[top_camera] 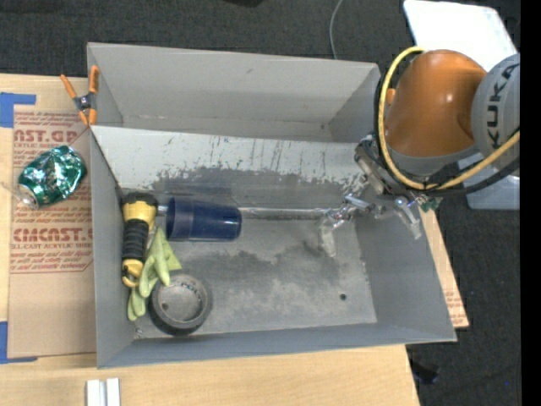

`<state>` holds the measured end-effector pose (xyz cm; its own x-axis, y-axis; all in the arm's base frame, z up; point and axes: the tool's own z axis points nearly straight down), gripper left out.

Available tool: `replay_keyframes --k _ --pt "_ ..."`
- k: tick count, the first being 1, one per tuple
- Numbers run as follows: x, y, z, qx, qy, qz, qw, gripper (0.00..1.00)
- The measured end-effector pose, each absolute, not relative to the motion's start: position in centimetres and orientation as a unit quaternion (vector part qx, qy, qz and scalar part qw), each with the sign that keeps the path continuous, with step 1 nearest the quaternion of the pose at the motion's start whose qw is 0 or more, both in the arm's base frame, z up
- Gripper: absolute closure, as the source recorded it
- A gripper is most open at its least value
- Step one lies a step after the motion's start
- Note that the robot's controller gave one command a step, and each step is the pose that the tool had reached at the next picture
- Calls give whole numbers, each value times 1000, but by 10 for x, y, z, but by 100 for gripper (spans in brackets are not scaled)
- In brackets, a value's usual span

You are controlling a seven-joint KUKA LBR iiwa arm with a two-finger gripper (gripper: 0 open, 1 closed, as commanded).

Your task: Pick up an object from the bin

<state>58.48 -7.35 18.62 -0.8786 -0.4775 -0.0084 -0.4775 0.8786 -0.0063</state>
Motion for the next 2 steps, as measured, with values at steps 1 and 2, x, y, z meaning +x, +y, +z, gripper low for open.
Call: replay_keyframes --k 1,2 --pt "593 -40 133 -279 960 -2 8 0" --pt "586 -33 123 -279 960 -1 6 0"
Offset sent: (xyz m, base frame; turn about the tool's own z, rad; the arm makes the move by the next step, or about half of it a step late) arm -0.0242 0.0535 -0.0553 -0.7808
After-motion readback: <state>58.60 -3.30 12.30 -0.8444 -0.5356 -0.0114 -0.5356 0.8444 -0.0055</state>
